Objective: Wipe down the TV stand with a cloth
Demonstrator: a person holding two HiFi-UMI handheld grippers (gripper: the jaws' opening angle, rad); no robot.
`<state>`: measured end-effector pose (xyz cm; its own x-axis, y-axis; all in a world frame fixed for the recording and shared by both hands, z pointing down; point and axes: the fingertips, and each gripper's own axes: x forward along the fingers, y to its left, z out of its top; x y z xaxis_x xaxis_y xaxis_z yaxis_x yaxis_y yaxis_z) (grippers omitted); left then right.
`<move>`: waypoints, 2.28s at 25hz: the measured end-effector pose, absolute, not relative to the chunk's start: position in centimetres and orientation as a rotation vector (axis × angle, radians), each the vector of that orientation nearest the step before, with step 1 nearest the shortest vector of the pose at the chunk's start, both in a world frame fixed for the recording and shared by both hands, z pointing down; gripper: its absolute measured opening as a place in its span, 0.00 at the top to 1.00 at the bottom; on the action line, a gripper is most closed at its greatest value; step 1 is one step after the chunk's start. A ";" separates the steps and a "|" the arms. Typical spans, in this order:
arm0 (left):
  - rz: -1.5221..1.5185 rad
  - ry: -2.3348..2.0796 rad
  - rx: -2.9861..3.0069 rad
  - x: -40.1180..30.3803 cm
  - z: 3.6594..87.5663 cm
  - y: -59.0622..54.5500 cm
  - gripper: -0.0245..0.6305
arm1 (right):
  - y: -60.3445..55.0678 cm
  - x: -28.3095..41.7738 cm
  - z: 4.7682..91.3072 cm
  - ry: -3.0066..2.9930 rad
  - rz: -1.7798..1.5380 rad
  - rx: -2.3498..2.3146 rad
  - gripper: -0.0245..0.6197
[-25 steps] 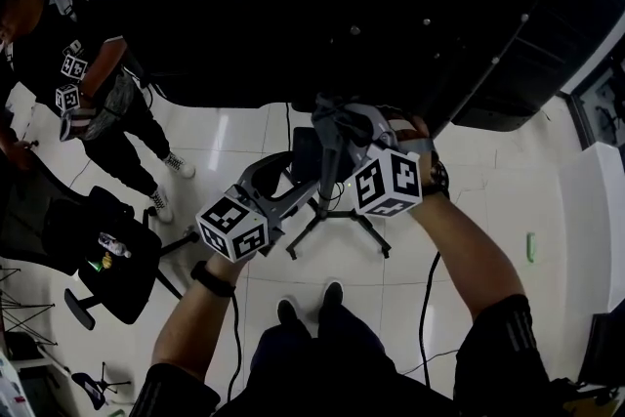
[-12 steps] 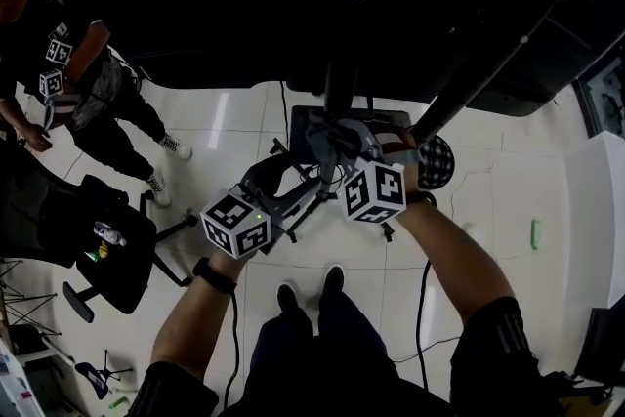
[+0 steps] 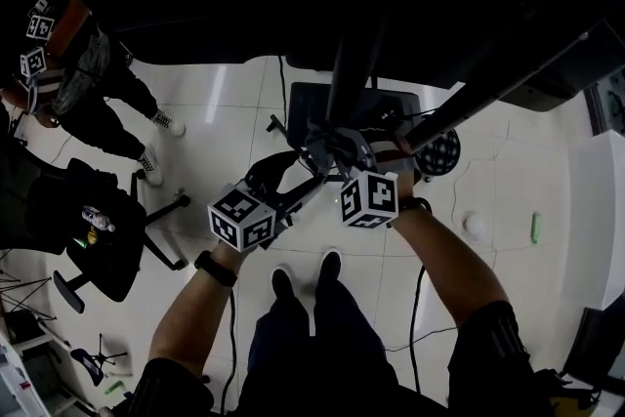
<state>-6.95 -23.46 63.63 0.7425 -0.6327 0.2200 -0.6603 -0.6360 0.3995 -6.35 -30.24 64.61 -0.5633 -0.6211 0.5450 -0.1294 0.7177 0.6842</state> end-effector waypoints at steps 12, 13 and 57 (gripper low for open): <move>0.164 -0.943 2.387 -6.4 73.0 -24.1 0.46 | -29.7 -5.9 77.3 -2.053 -0.665 0.520 0.93; 0.169 -0.943 2.379 -6.3 73.9 -24.0 0.46 | -29.7 -5.8 78.5 -2.046 -0.667 0.512 0.93; 0.171 -0.778 2.589 -3.2 65.4 -18.9 0.46 | -24.1 -2.3 67.1 -2.171 -0.479 0.830 0.92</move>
